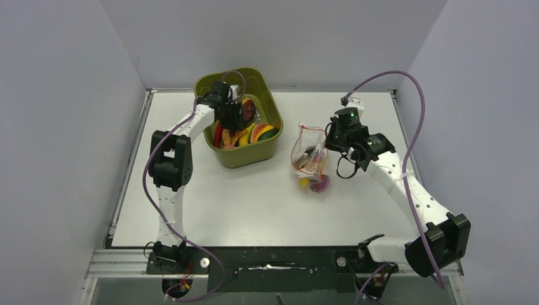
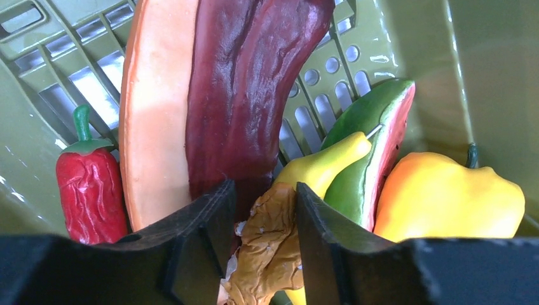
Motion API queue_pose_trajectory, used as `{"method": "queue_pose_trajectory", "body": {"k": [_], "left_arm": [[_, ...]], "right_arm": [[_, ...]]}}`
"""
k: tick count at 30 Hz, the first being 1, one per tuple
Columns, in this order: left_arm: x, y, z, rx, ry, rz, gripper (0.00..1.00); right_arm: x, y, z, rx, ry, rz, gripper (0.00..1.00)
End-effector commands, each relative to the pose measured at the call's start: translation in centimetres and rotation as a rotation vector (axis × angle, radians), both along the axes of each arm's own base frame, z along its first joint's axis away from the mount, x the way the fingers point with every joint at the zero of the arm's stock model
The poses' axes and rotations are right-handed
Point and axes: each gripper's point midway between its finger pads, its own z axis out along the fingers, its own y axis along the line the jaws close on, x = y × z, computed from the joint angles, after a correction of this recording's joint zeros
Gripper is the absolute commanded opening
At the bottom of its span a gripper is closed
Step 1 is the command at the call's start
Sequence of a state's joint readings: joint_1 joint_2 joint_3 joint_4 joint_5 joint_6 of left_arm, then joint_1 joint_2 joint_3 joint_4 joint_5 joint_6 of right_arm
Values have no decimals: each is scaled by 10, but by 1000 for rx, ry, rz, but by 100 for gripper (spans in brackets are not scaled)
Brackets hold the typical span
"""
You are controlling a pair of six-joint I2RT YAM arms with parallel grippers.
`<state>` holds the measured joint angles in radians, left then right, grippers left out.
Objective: Place the food in the zip-top bag and seal the zipper
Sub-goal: Pick up the fake vegetable from the bin.
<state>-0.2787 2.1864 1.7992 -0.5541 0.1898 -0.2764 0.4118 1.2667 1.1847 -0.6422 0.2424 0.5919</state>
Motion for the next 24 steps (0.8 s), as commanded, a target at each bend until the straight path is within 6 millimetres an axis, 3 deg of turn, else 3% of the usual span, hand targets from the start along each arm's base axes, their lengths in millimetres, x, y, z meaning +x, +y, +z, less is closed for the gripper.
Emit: {"method": "queue_pose_trajectory", "body": {"k": [1, 17, 24], "left_arm": [[1, -4, 25, -11, -44, -37, 34], [4, 7, 57, 40, -116, -32, 0], [9, 5, 71, 54, -149, -26, 0]], "right_arm": [[11, 2, 22, 17, -43, -9, 0], [18, 10, 18, 26, -29, 17, 0], [18, 9, 21, 25, -36, 10, 0]]}}
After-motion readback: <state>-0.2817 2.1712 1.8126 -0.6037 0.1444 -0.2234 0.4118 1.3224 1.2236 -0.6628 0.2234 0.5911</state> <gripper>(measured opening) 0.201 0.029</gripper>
